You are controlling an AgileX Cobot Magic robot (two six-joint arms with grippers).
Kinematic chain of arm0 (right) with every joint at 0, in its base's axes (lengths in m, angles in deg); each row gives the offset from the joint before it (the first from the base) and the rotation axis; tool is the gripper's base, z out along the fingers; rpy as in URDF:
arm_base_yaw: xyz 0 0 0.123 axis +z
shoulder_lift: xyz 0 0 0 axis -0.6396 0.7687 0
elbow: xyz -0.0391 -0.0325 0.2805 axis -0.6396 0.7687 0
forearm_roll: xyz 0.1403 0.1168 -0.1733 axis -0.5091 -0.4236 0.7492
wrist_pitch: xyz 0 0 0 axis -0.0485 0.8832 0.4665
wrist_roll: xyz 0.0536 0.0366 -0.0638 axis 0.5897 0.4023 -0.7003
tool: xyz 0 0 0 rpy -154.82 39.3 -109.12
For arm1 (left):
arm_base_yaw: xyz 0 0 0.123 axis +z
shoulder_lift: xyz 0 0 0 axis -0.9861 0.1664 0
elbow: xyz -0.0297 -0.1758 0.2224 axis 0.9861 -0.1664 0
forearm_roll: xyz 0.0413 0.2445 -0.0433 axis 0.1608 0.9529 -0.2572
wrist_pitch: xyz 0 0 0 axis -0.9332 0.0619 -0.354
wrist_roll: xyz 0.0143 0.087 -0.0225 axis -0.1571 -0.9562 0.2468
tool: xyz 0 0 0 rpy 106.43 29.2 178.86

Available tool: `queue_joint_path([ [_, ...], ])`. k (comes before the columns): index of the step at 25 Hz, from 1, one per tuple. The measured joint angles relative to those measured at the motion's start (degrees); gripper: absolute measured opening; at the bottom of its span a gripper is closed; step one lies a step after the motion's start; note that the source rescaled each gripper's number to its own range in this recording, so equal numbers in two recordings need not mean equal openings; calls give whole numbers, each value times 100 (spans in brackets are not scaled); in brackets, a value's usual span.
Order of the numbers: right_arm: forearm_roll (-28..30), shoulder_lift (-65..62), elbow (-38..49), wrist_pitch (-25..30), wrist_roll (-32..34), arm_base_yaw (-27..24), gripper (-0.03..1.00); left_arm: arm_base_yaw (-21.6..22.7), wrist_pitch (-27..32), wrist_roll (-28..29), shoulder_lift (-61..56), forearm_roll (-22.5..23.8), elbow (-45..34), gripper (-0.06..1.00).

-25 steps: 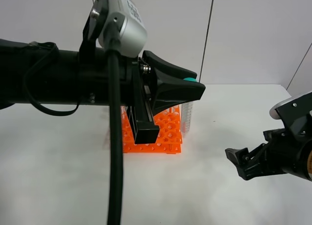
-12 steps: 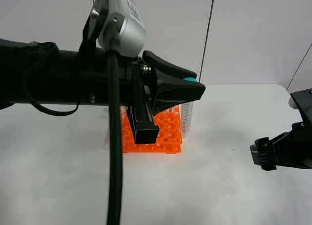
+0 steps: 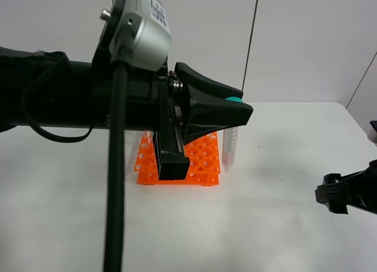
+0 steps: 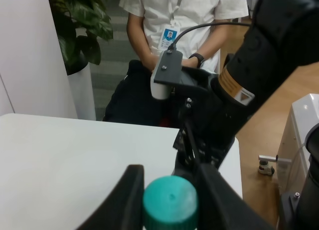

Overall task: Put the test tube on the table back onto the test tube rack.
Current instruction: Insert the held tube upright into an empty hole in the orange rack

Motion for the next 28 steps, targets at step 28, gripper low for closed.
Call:
queue_joint_path([
  [28, -1692, -17, -159, 2055, -1926, -2044, 84, 0, 22, 0, 0, 0, 0, 0],
])
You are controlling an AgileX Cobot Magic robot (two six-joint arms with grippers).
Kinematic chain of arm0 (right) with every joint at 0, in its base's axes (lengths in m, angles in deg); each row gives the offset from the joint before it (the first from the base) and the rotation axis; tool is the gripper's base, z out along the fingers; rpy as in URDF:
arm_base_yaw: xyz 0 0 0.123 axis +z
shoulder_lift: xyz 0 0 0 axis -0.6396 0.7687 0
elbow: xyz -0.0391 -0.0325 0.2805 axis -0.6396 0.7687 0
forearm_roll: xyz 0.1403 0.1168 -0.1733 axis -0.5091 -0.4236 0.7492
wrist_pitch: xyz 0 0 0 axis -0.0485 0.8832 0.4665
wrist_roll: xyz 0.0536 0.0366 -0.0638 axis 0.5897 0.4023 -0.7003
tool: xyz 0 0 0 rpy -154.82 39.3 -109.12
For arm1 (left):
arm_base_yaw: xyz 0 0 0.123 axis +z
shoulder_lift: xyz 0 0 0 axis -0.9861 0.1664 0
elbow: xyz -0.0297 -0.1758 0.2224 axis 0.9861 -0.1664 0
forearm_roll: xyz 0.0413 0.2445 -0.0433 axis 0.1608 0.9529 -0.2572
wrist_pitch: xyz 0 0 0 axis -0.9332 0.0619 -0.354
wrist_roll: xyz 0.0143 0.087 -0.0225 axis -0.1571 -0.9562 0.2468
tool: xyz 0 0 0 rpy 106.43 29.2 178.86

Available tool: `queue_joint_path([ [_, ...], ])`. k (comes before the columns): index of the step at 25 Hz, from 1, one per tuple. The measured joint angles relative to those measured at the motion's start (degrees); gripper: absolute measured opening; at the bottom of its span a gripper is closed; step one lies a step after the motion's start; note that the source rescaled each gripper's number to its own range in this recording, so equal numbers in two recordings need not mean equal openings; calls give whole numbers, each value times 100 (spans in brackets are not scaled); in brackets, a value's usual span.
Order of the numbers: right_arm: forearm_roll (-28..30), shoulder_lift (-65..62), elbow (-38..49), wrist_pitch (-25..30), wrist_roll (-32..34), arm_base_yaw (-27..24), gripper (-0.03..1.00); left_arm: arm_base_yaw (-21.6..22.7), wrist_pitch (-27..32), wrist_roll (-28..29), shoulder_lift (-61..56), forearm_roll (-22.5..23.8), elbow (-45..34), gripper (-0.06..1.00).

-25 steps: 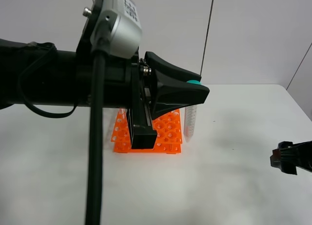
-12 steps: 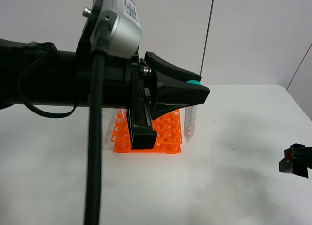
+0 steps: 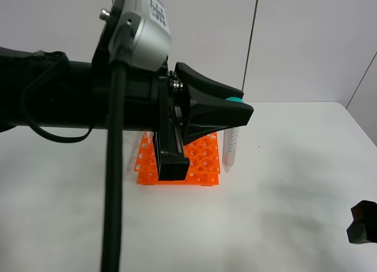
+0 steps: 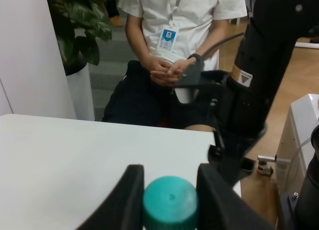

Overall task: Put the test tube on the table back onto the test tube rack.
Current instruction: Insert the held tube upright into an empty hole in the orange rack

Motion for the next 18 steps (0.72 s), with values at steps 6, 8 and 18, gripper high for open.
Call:
queue_joint_path([
  [6, 31, 0, -46, 285, -15, 0, 84, 0, 0, 0, 0, 0, 0, 0],
  [8, 135, 0, -50, 276, -15, 0, 84, 0, 0, 0, 0, 0, 0, 0],
  [18, 645, -436, 100, -176, -15, 0, 84, 0, 4, -11, 0, 0, 0, 0],
])
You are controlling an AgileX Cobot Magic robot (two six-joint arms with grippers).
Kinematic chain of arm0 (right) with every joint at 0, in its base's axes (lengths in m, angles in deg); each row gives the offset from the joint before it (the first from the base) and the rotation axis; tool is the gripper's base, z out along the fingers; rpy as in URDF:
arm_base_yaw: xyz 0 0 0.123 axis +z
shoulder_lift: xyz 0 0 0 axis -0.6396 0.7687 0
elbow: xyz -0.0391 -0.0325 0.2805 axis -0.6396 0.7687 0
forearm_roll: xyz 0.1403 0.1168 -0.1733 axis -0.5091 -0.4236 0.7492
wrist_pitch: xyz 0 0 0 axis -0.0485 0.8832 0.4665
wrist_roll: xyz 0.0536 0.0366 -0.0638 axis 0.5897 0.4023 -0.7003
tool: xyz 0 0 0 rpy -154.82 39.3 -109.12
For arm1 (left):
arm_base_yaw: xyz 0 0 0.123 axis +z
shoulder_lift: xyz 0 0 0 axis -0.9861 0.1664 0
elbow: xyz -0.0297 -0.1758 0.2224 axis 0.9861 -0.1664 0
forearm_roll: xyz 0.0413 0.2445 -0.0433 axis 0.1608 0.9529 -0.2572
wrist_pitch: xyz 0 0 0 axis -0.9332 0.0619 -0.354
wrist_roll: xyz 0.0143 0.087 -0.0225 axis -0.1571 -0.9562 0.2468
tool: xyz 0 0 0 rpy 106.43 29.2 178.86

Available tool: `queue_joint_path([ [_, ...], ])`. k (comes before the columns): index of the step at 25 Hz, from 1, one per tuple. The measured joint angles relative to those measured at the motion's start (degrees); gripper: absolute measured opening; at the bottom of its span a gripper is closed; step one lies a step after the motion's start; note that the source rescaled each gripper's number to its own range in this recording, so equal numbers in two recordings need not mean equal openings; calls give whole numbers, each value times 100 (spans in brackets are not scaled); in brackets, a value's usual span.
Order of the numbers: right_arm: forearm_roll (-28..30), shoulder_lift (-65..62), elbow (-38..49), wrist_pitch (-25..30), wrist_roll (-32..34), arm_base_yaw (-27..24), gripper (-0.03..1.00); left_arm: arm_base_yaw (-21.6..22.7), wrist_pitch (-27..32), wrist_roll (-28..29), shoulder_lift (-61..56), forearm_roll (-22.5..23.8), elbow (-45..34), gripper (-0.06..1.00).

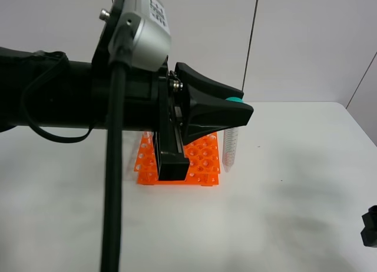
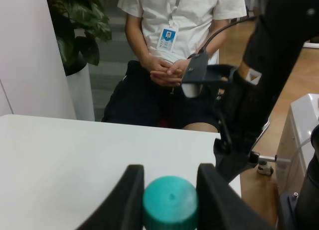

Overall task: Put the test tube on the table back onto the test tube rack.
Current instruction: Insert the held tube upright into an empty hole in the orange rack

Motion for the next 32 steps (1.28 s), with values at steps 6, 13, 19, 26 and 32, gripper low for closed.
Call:
queue_joint_path([
  [6, 17, -1324, 7, -8, 0, 0, 84, 0, 0, -5, 0, 0, 0, 0],
  [13, 21, -2873, 9, -20, 0, 0, 84, 0, 0, -11, 0, 0, 0, 0],
  [19, 21, -3878, 14, -20, 0, 18, 84, 0, 0, -11, 0, 0, 0, 0],
  [26, 113, -4741, 16, -12, 0, 442, 84, 0, 0, -11, 0, 0, 0, 0],
  [32, 163, -4762, 16, -8, 0, 483, 84, 0, 0, -11, 0, 0, 0, 0],
])
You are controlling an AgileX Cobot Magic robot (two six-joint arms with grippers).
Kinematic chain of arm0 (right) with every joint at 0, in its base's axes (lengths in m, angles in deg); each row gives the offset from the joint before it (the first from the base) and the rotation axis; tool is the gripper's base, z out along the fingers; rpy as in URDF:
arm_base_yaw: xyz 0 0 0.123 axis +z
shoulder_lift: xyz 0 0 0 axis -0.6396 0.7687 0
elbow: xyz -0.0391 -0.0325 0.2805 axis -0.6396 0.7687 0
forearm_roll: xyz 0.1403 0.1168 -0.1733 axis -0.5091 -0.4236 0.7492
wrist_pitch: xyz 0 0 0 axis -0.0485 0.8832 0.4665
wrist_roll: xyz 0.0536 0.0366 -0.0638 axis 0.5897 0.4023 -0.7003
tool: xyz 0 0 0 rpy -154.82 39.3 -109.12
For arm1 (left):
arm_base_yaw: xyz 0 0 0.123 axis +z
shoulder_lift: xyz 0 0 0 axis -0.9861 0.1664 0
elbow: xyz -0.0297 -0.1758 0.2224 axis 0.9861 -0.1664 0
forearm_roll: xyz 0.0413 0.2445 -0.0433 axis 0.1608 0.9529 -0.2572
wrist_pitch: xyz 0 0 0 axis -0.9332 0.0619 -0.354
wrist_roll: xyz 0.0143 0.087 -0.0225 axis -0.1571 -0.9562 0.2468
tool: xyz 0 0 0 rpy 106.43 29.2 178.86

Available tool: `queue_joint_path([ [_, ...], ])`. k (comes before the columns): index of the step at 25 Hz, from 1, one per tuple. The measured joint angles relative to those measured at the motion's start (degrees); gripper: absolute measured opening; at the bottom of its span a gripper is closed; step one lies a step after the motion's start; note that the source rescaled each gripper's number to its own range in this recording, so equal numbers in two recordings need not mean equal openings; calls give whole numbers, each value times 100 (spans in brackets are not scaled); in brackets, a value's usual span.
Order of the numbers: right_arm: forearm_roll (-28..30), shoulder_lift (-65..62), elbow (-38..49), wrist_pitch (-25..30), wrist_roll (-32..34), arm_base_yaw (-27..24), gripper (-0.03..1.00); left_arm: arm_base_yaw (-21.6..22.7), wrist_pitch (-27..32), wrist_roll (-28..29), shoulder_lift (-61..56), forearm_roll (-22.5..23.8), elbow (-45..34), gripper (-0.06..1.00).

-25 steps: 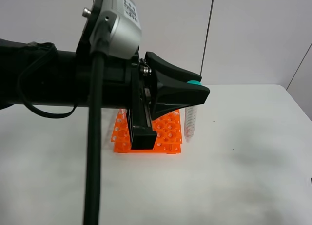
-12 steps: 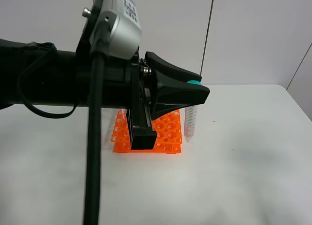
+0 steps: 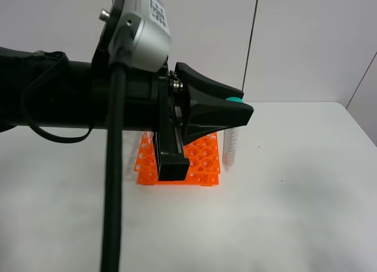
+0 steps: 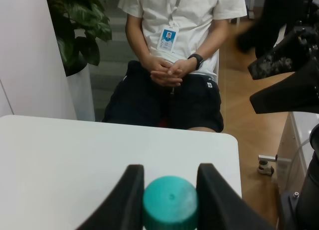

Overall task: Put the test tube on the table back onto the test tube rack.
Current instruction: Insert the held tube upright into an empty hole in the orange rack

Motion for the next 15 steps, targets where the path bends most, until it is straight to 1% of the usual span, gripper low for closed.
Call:
queue_joint_path([
  [15, 102, -247, 0, -5, 0, -17, 84, 0, 0, 0, 0, 0, 0, 0],
])
